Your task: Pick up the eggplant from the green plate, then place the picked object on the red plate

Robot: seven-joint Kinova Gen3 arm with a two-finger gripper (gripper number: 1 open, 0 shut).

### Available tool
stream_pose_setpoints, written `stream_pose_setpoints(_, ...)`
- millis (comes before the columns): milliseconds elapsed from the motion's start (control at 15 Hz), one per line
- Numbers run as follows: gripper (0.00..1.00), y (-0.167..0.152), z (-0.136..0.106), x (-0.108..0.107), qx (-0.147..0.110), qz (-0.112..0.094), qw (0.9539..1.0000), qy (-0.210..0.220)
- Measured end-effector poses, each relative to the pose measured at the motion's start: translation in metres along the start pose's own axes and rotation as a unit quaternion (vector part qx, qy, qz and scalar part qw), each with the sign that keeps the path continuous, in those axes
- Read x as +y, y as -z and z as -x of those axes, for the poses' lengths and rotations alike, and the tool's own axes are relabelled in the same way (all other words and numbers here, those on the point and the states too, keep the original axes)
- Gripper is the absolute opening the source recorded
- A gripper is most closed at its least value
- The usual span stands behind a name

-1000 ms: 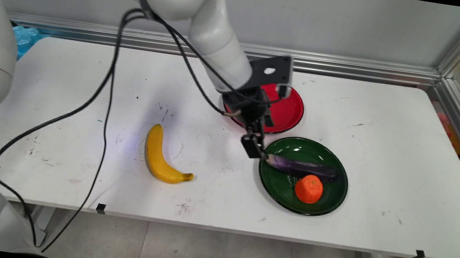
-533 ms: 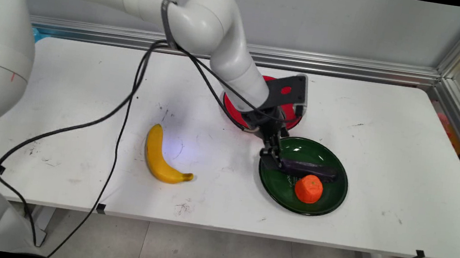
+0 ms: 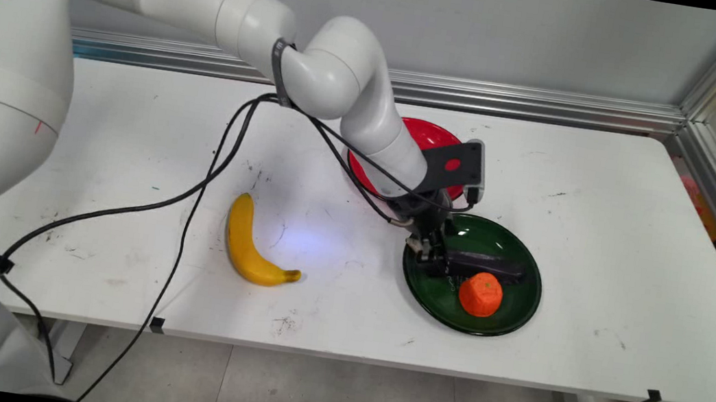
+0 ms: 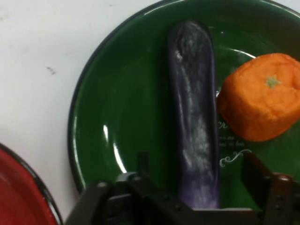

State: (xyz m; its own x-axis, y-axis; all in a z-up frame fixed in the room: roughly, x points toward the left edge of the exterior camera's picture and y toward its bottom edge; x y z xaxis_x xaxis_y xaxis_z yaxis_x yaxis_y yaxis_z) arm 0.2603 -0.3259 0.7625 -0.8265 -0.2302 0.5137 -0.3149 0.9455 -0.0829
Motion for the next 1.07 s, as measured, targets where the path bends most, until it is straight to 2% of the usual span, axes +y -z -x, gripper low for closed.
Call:
stream_pose_setpoints(533, 0.00, -0.002, -0.001, 0.000, 0.004, 0.006, 0.9999, 0.013)
stream_pose_setpoints(733, 0.00, 0.008, -0.007, -0.007, 0.008, 0.004, 0.9998, 0.017)
stream_pose_setpoints(1067, 0.00, 0.044, -0.021, -0.031, 0.011, -0.006, 0.9997, 0.020)
